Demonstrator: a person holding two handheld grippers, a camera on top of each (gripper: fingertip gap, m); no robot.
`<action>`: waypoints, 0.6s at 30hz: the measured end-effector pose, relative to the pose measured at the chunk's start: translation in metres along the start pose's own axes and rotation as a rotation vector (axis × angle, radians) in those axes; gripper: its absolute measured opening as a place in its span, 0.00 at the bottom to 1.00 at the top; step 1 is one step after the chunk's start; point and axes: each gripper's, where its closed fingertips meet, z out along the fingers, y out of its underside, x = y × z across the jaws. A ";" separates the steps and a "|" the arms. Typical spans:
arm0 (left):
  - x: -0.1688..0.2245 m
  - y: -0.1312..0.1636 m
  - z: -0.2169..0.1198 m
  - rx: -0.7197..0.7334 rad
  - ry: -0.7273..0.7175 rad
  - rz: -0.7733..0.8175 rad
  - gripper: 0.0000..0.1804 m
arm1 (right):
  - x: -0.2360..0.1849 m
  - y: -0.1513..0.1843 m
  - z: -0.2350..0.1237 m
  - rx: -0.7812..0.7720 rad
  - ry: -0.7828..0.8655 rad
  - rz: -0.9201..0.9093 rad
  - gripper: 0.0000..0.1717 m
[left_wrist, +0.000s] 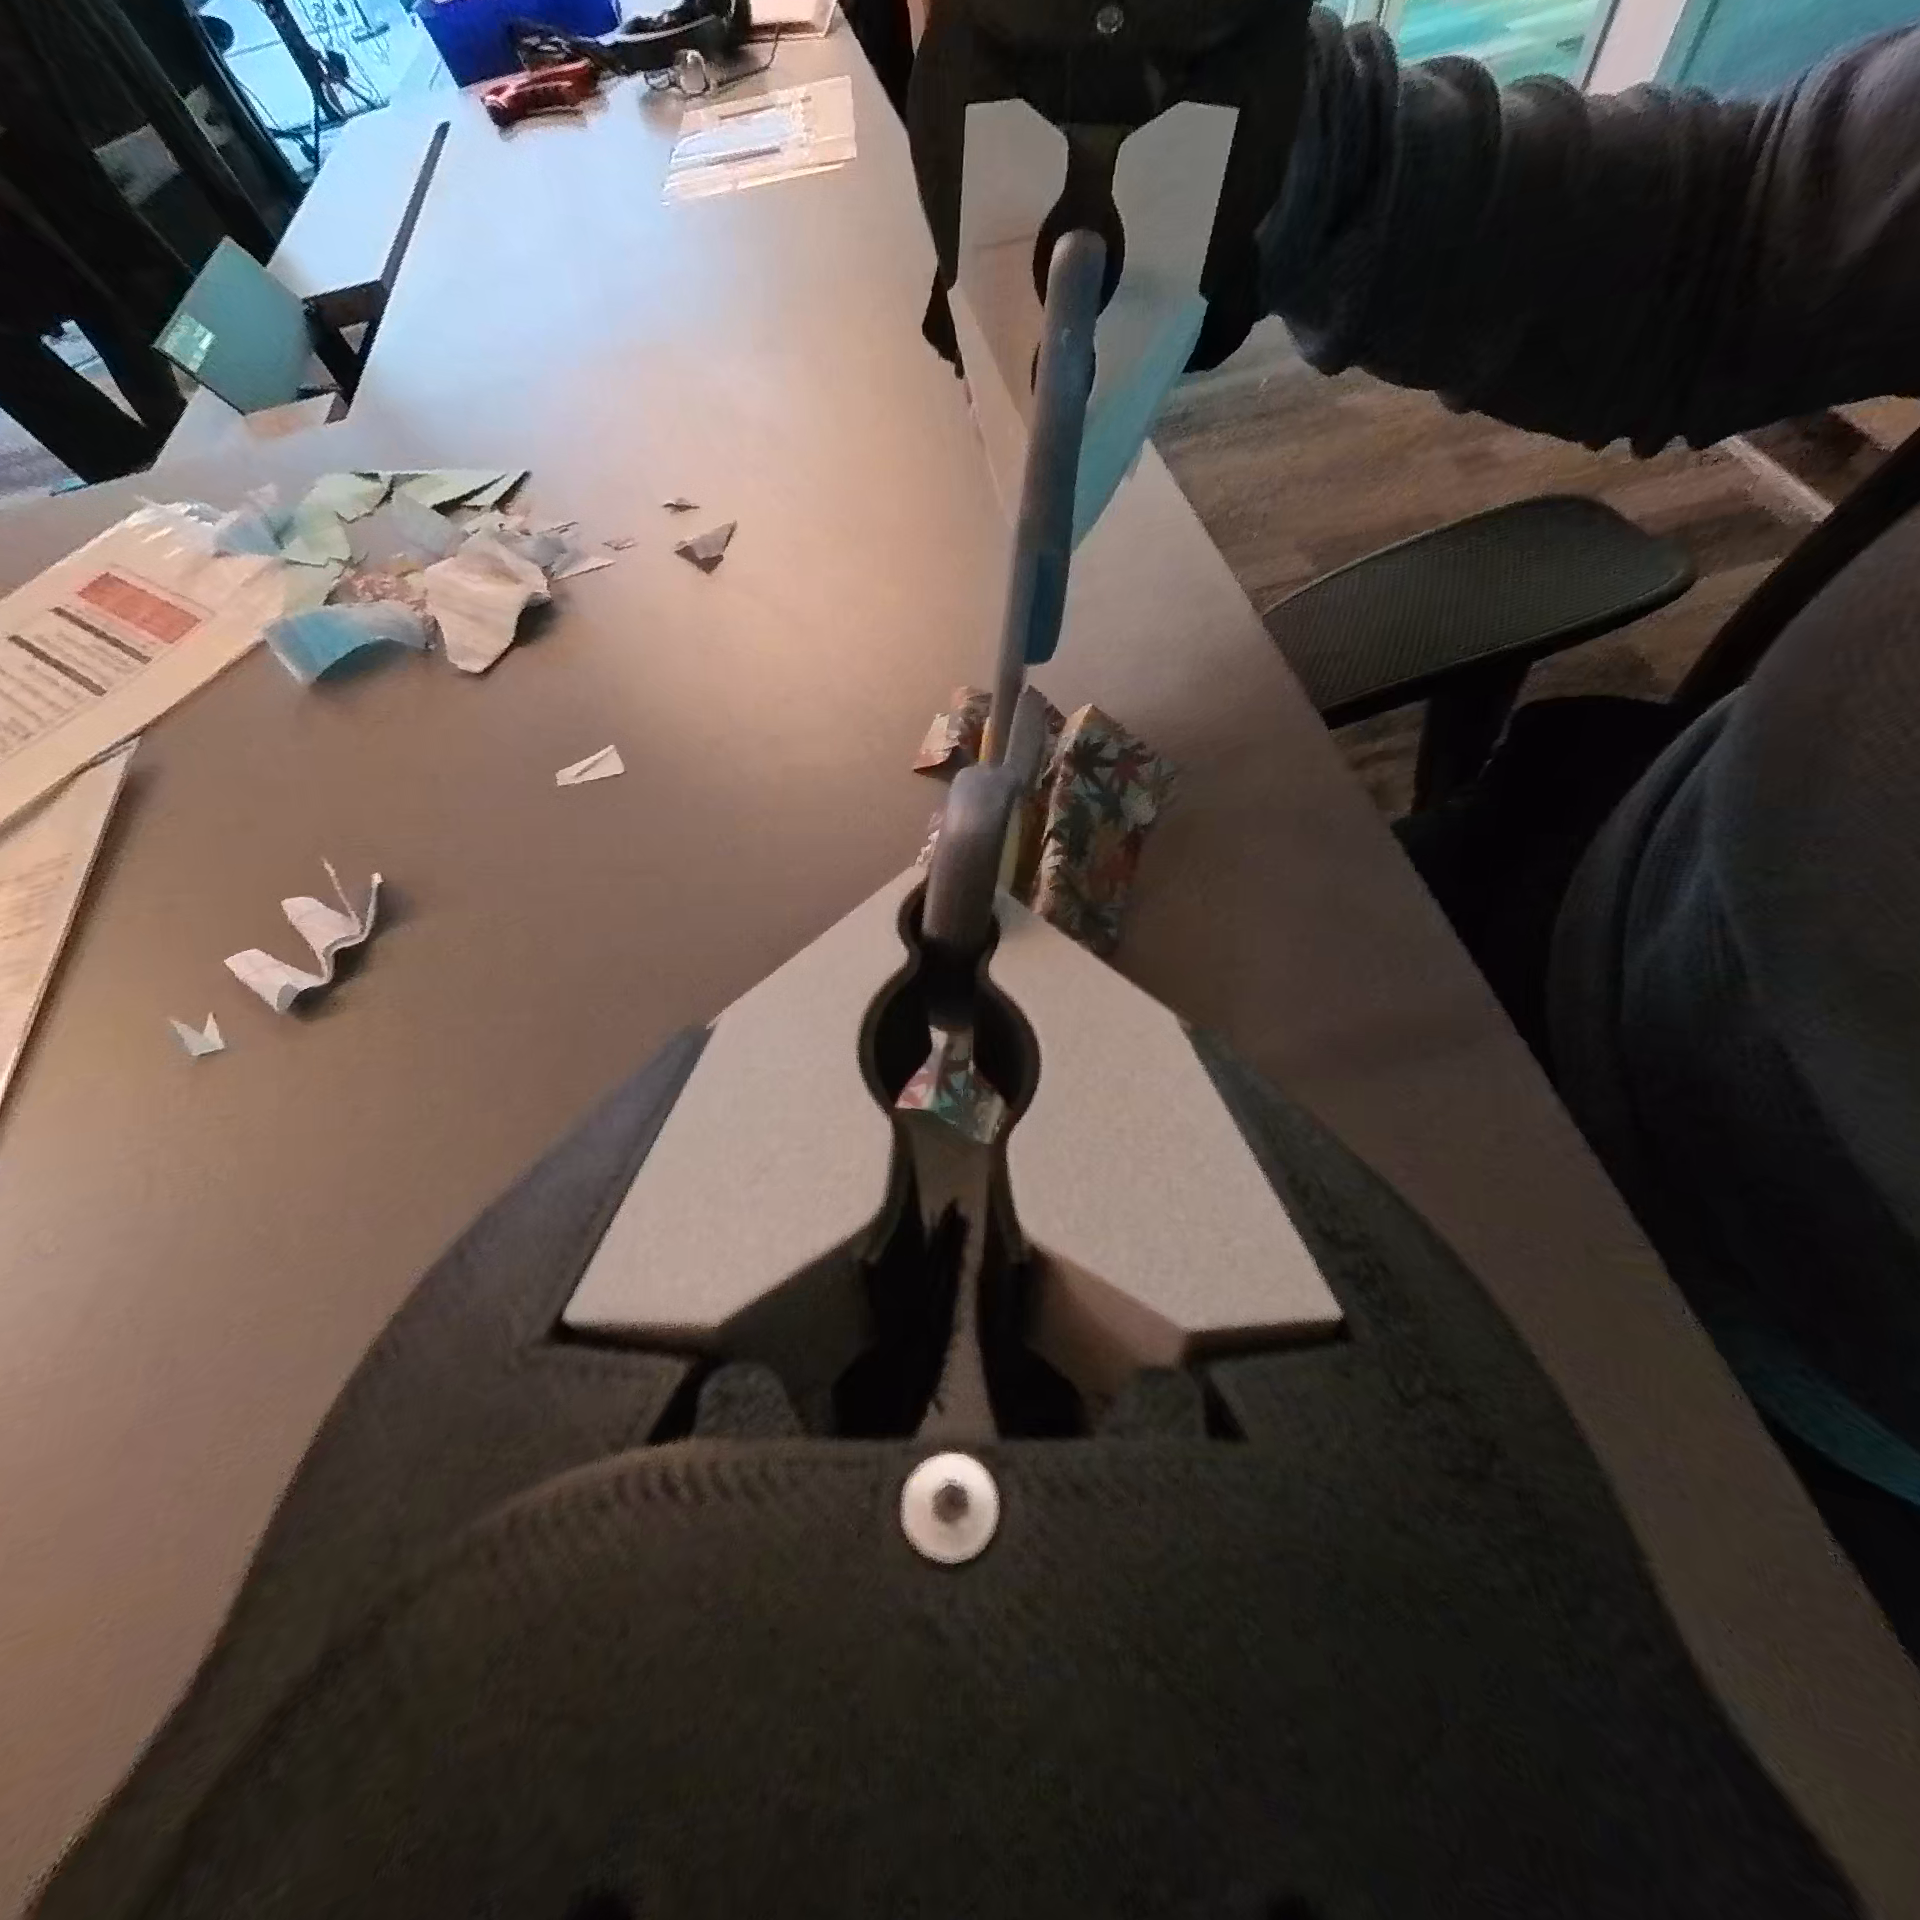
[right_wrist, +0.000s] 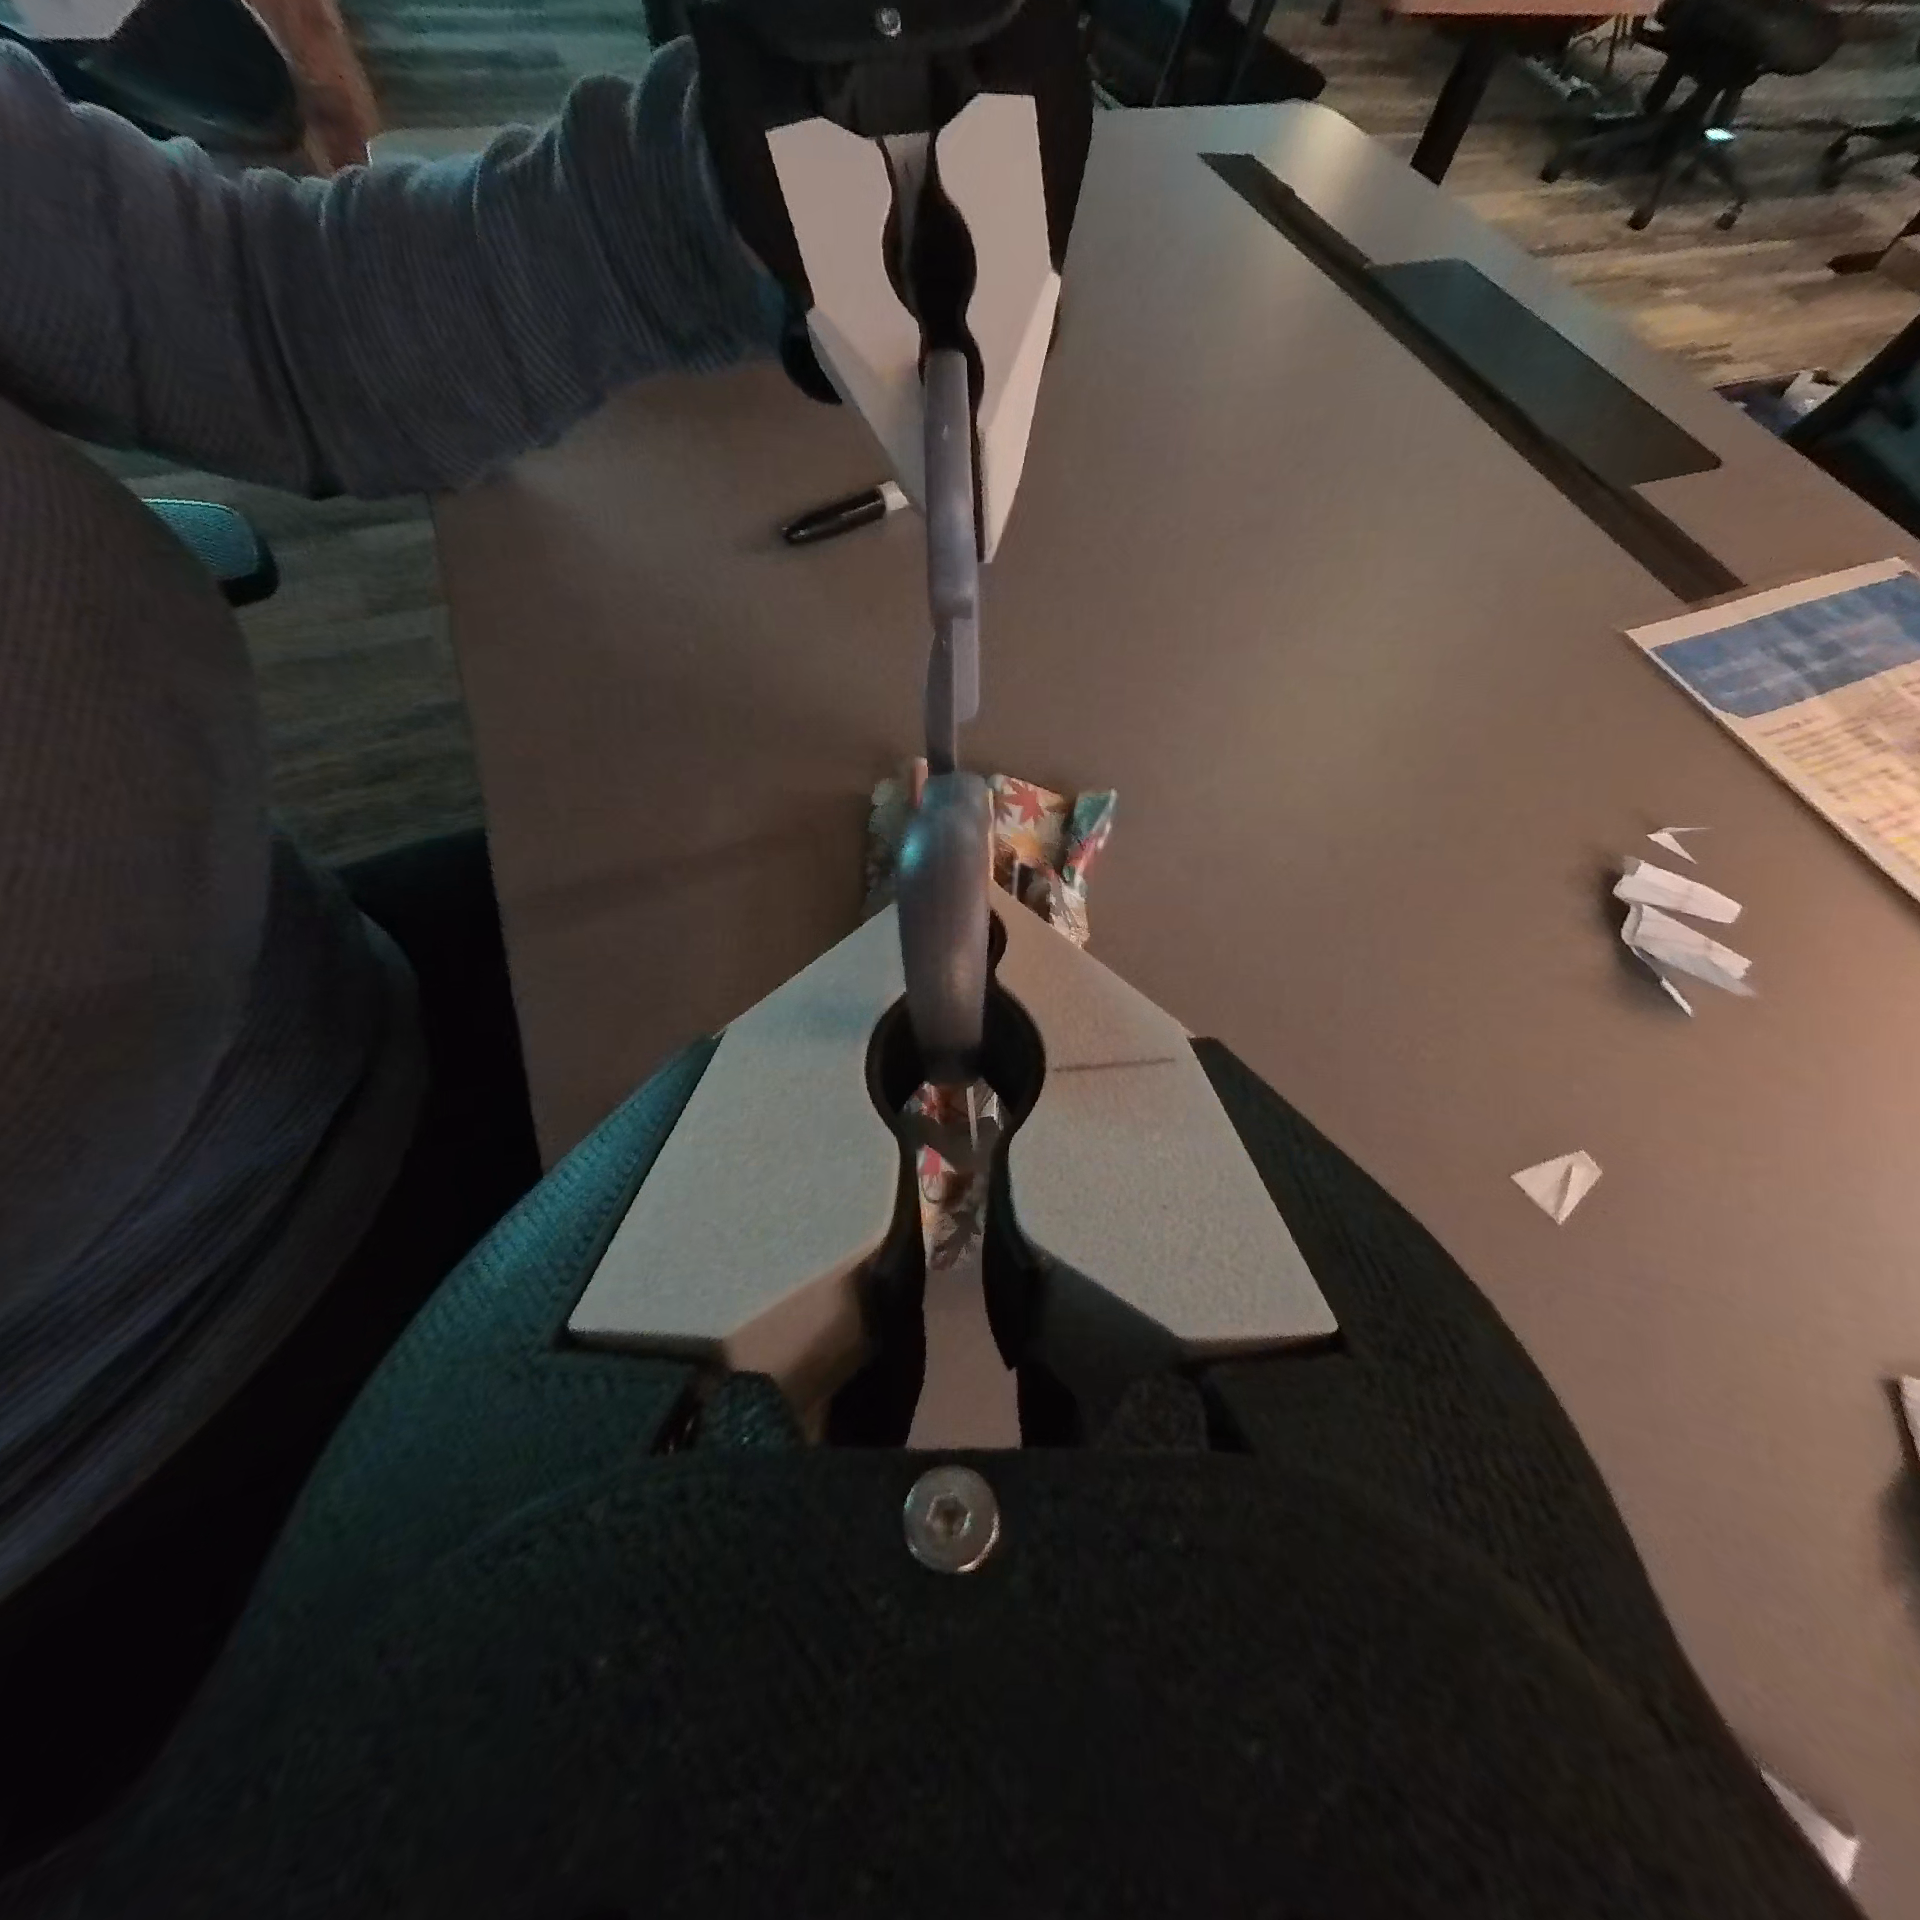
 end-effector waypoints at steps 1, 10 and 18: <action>-0.001 0.001 -0.001 -0.003 -0.002 -0.001 0.00 | 0.001 0.000 0.001 -0.003 0.000 -0.002 0.00; -0.010 -0.009 -0.019 -0.037 -0.041 0.022 0.00 | 0.009 -0.020 0.003 -0.030 -0.022 -0.031 0.00; -0.018 0.005 -0.023 0.054 -0.006 -0.091 0.00 | 0.015 -0.018 0.008 -0.006 -0.075 0.014 0.00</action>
